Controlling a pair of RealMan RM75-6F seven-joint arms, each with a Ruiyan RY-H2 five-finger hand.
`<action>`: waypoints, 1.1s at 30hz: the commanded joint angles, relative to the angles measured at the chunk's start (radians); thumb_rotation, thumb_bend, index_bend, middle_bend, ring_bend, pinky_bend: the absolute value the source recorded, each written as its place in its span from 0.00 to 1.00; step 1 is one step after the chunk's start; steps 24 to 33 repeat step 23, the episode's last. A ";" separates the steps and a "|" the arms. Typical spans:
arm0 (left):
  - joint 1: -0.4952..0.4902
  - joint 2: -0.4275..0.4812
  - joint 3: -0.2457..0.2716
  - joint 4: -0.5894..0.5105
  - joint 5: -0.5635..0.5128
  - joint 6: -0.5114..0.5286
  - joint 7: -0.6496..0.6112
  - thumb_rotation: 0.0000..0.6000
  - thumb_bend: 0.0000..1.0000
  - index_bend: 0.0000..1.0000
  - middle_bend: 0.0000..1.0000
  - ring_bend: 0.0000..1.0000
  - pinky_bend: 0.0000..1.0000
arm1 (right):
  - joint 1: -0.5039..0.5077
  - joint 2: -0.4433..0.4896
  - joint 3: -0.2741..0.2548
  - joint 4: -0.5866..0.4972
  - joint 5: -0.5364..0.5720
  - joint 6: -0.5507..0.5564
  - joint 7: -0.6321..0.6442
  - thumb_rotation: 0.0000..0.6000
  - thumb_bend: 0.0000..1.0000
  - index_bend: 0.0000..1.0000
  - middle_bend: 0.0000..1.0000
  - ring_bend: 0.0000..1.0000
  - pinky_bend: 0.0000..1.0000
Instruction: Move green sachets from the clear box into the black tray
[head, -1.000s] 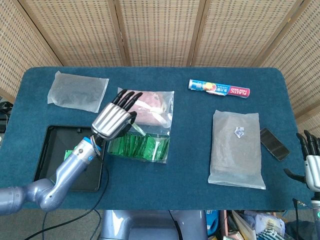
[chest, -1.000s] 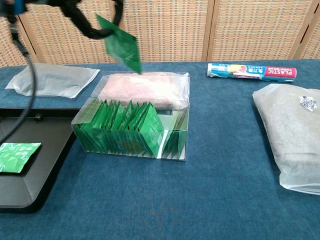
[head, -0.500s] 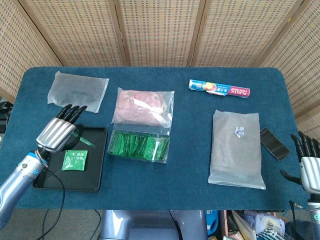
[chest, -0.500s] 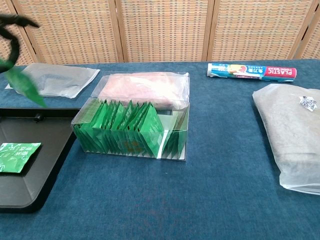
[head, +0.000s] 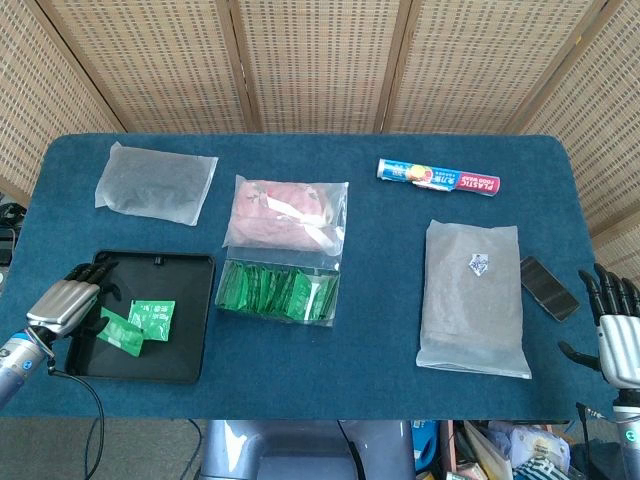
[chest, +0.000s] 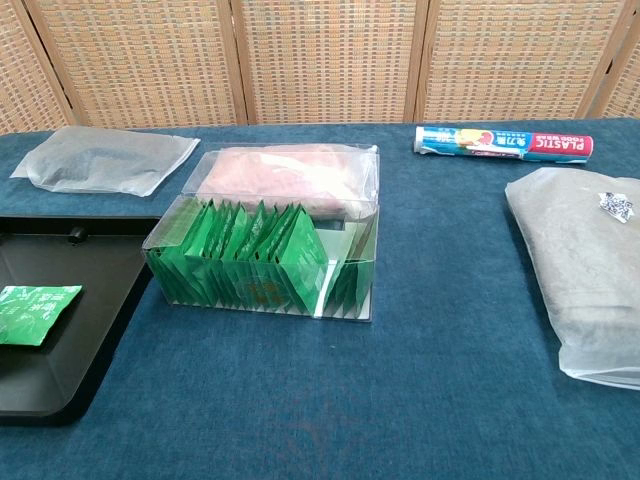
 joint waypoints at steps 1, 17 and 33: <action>-0.008 -0.018 -0.017 0.000 -0.044 -0.035 -0.002 1.00 0.33 0.00 0.00 0.00 0.00 | 0.000 0.000 0.000 0.000 0.001 -0.001 0.000 1.00 0.00 0.00 0.00 0.00 0.00; 0.275 -0.116 -0.102 0.037 0.123 0.601 -0.020 1.00 0.32 0.00 0.00 0.00 0.00 | -0.005 0.008 -0.005 -0.002 -0.021 0.017 0.021 1.00 0.00 0.00 0.00 0.00 0.00; 0.348 -0.185 -0.090 0.057 0.112 0.669 0.039 1.00 0.32 0.00 0.00 0.00 0.00 | -0.006 0.009 -0.010 -0.003 -0.037 0.027 0.016 1.00 0.00 0.00 0.00 0.00 0.00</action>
